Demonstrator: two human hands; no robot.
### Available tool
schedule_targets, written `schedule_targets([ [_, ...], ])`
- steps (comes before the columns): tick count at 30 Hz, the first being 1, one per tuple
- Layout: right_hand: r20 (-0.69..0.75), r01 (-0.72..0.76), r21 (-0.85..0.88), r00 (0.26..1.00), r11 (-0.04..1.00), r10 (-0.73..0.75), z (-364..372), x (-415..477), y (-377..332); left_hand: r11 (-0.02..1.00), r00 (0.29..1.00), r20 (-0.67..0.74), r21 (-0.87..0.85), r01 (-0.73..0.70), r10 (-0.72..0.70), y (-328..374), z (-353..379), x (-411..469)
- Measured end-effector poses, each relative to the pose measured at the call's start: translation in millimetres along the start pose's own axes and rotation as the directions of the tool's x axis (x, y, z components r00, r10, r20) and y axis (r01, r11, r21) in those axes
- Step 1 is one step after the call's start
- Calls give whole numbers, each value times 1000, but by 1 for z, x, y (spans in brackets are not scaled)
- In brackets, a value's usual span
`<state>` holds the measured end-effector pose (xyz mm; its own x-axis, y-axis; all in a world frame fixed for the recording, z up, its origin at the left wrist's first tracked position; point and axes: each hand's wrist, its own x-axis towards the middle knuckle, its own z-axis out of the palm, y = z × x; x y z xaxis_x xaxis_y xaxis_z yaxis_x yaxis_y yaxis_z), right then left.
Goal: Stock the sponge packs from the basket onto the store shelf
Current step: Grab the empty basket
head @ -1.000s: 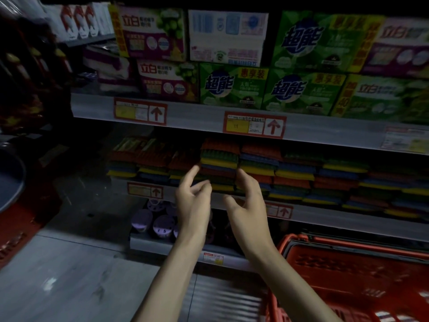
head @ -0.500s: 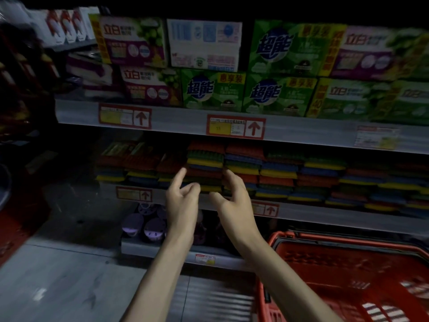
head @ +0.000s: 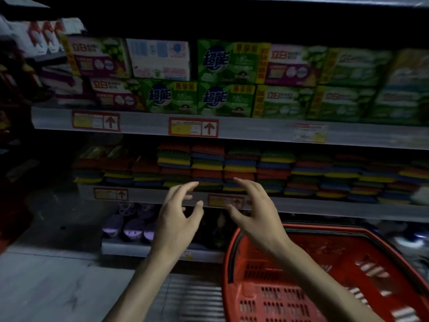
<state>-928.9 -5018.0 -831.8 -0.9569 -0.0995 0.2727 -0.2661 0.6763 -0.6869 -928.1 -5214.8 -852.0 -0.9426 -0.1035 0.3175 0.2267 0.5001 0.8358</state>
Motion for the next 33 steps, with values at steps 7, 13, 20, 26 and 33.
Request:
schedule_targets([
  [7,27,6,-188,1000,982,0,-96,-64,52,942,977,143,273,-194,159,45,24,-55],
  [13,79,-90,-339,989,936,124,-154,-136,116,892,954,258,380,-245,151,58,54,-97],
  [20,-57,-322,-643,925,695,377,-164,-227,223,689,899,424,683,-241,-106,27,99,-150],
  [26,-158,-533,-522,828,666,538,-168,-273,233,569,843,445,794,-215,-302,31,118,-196],
  [33,-102,-491,-225,871,842,481,-166,-277,218,639,897,338,765,-85,-286,-1,86,-214],
])
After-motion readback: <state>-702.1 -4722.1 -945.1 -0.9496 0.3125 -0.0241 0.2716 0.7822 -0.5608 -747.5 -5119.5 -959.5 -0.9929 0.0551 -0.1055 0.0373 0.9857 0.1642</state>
